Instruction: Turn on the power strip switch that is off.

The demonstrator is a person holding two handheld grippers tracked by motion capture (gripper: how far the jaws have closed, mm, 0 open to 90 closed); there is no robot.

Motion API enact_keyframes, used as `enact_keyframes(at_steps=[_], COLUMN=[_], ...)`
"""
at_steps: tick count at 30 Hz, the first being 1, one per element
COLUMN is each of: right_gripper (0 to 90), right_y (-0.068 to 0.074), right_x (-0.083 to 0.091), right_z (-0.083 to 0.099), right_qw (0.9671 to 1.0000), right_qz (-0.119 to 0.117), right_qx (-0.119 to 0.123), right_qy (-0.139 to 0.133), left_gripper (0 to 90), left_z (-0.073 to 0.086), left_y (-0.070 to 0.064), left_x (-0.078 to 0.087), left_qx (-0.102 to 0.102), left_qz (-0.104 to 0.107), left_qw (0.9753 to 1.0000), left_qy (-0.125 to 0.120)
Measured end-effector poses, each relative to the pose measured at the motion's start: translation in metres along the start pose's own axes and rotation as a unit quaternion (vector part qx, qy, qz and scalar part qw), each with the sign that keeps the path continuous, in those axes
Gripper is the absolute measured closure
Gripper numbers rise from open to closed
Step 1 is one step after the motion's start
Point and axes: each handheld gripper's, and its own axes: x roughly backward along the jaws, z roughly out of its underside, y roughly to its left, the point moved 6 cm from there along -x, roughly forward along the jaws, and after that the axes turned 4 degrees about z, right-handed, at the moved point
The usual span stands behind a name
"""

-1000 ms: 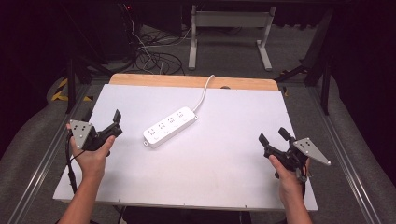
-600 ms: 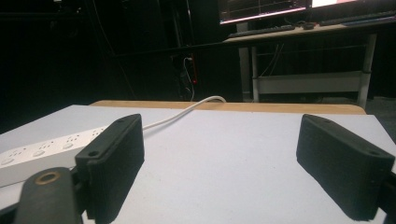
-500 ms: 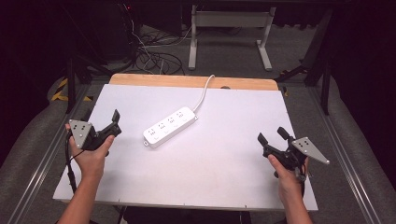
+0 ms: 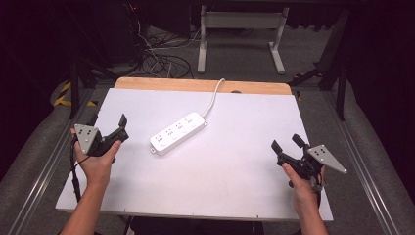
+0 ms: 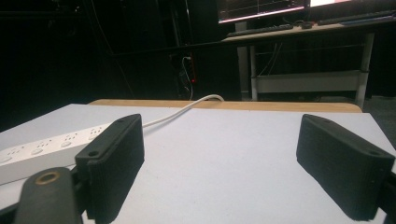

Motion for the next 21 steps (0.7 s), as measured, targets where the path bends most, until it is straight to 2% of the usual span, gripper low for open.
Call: enact_keyframes(at_steps=[21], right_gripper=[15.7], right_y=[0.0010], right_x=[0.0060], right_z=[-0.0025], right_qw=[0.9999], right_qz=[0.007], right_qx=[-0.004], right_qy=[-0.008], left_gripper=[8.5], left_z=[-0.0003], left_y=[-0.0041], left_x=[0.0017], left_qx=[0.000], left_qz=[0.010], left_qw=[1.0000], left_qy=[0.000])
